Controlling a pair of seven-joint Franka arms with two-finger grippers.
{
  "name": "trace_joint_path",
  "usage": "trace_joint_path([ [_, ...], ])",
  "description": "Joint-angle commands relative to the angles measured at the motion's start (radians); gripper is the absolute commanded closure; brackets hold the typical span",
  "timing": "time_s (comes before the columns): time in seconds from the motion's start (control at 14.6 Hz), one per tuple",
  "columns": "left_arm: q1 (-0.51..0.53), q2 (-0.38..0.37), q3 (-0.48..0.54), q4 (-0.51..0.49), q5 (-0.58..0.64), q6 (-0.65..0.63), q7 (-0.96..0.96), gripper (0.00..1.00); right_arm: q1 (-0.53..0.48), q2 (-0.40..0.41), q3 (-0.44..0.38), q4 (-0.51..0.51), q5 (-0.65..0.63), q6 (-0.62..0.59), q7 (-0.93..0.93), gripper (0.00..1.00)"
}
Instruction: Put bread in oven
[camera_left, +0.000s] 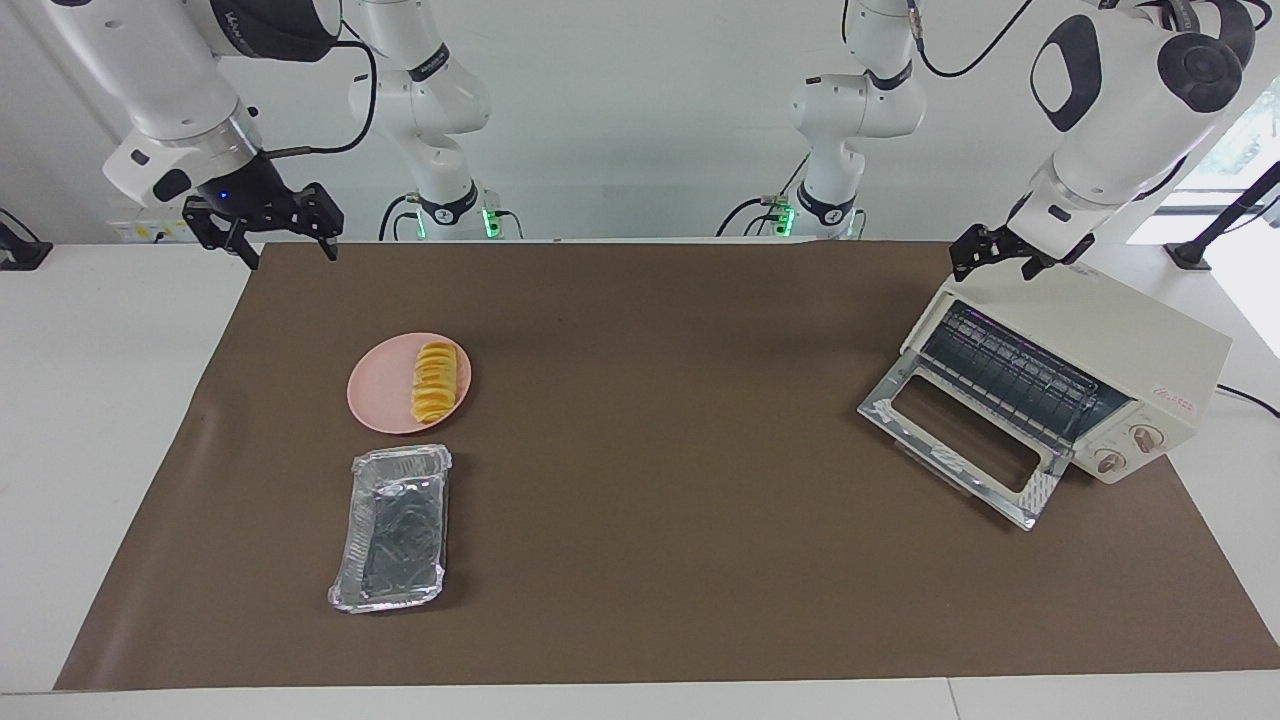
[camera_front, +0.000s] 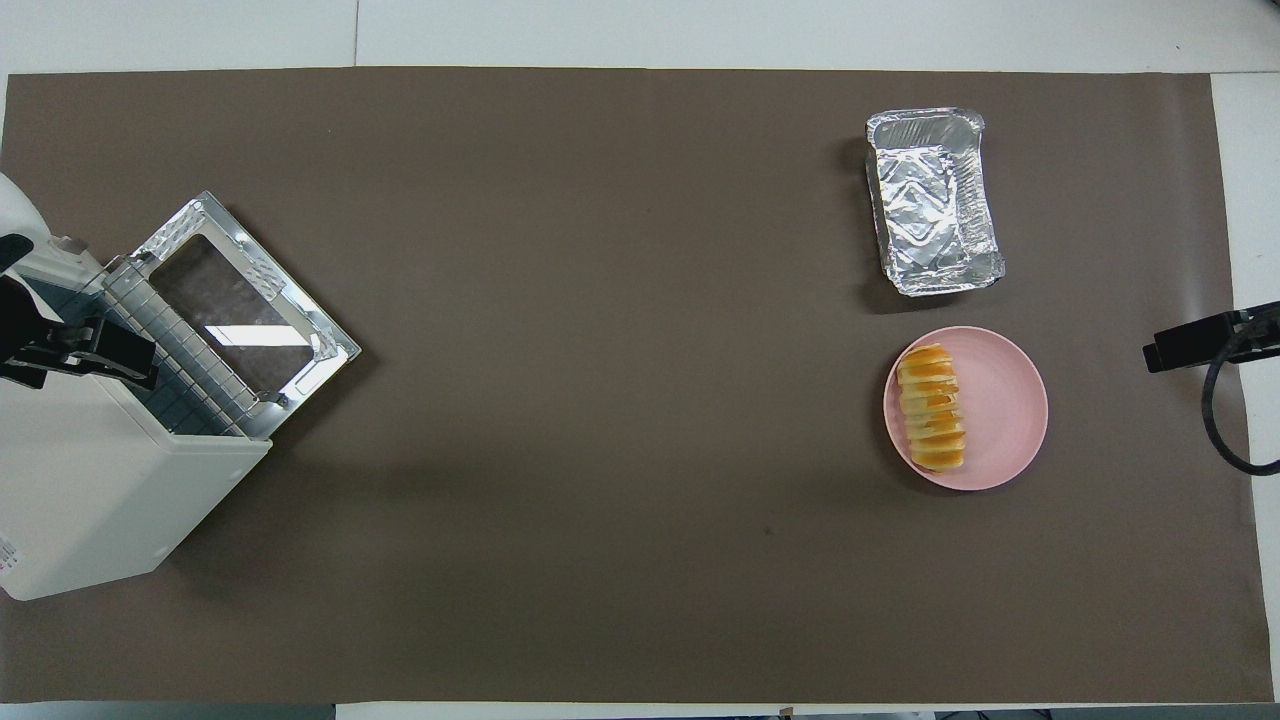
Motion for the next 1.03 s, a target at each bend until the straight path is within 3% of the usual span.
trace_joint_path([
  [0.0, 0.003, -0.008, 0.000, 0.002, 0.000, 0.005, 0.003, 0.00, -0.006, -0.015, 0.010, -0.033, -0.009, -0.002, 0.001, 0.00],
  [0.34, 0.003, -0.008, 0.000, 0.002, 0.000, 0.005, 0.003, 0.00, 0.025, -0.049, 0.023, -0.117, -0.008, 0.034, 0.064, 0.00],
  [0.68, 0.003, -0.008, 0.000, 0.002, 0.002, 0.005, 0.003, 0.00, 0.086, -0.185, 0.024, -0.450, 0.007, 0.243, 0.116, 0.00],
  [0.96, 0.003, -0.008, 0.000, 0.002, 0.000, 0.005, 0.003, 0.00, 0.120, -0.204, 0.027, -0.597, 0.021, 0.366, 0.125, 0.00],
])
